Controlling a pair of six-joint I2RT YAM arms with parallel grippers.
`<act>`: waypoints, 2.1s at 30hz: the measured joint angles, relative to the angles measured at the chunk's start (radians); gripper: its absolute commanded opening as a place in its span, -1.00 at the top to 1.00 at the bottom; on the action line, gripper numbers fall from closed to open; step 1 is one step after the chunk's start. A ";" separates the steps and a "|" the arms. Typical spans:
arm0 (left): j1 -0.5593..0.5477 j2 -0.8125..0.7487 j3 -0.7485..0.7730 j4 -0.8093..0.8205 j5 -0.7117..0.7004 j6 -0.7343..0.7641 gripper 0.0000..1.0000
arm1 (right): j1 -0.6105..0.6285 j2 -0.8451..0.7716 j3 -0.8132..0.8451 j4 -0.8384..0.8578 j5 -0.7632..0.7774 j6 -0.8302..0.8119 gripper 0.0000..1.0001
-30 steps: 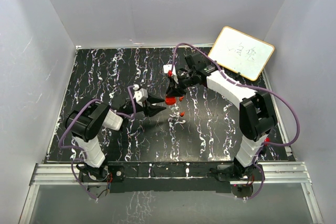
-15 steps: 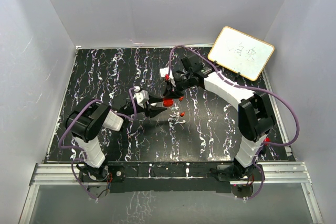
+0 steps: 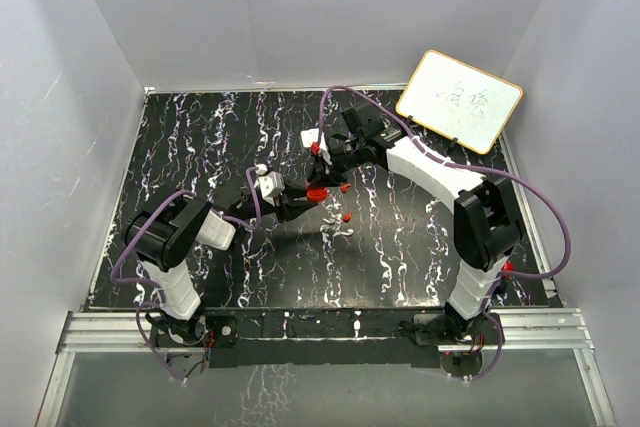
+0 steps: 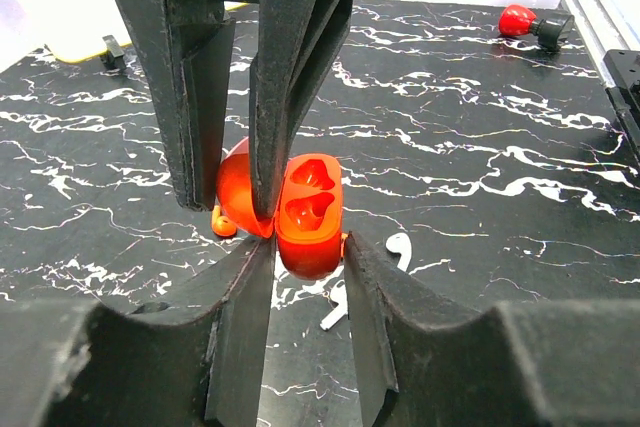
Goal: Insert the wireless bluetooth earbuds into the charging case
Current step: Adjust the charging case, then pick up the earbud from the center of the board.
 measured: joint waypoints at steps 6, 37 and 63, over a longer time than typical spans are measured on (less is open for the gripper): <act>-0.003 0.000 0.000 -0.001 -0.003 0.000 0.56 | 0.003 0.002 0.000 0.001 0.003 -0.004 1.00; -0.005 -0.012 -0.050 -0.005 -0.157 0.064 1.00 | -0.040 -0.172 -0.159 0.410 0.093 0.338 -0.38; 0.003 -0.189 -0.185 0.000 -0.409 0.085 1.00 | -0.054 -0.168 -0.330 0.337 0.796 1.007 0.03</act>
